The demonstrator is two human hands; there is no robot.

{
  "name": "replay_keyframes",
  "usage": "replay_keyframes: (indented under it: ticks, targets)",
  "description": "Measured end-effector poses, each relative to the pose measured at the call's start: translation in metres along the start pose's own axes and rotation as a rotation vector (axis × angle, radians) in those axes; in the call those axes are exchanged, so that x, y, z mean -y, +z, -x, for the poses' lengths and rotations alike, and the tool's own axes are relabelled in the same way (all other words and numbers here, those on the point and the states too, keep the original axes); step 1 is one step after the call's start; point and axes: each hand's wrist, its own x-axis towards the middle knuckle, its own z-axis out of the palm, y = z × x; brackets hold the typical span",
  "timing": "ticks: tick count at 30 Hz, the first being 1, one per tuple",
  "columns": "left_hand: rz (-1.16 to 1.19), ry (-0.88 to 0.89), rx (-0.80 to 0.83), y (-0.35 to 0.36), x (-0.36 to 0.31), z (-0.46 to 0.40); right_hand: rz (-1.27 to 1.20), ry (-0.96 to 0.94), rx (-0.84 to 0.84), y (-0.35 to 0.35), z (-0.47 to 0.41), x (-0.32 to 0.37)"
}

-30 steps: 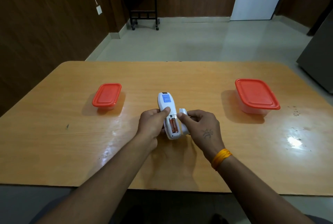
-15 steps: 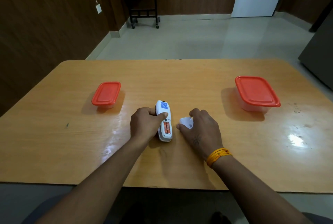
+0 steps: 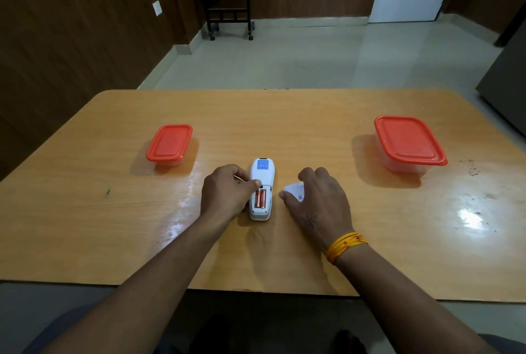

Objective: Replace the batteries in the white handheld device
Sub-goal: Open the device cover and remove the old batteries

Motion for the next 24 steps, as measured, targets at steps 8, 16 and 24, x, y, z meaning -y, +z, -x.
replay_keyframes:
  ticks: [8,16,24]
  targets:
    - [-0.355,0.357,0.351,-0.022,-0.004,0.006,-0.052,-0.323,-0.031,-0.002,-0.001,0.011]
    - [-0.367,0.433,0.476,-0.031,-0.002,0.001,-0.050,-0.479,0.232,-0.005,-0.013,0.025]
    - [-0.391,0.521,0.433,-0.031,0.014,-0.018,0.156,-0.525,0.313,-0.016,-0.025,0.037]
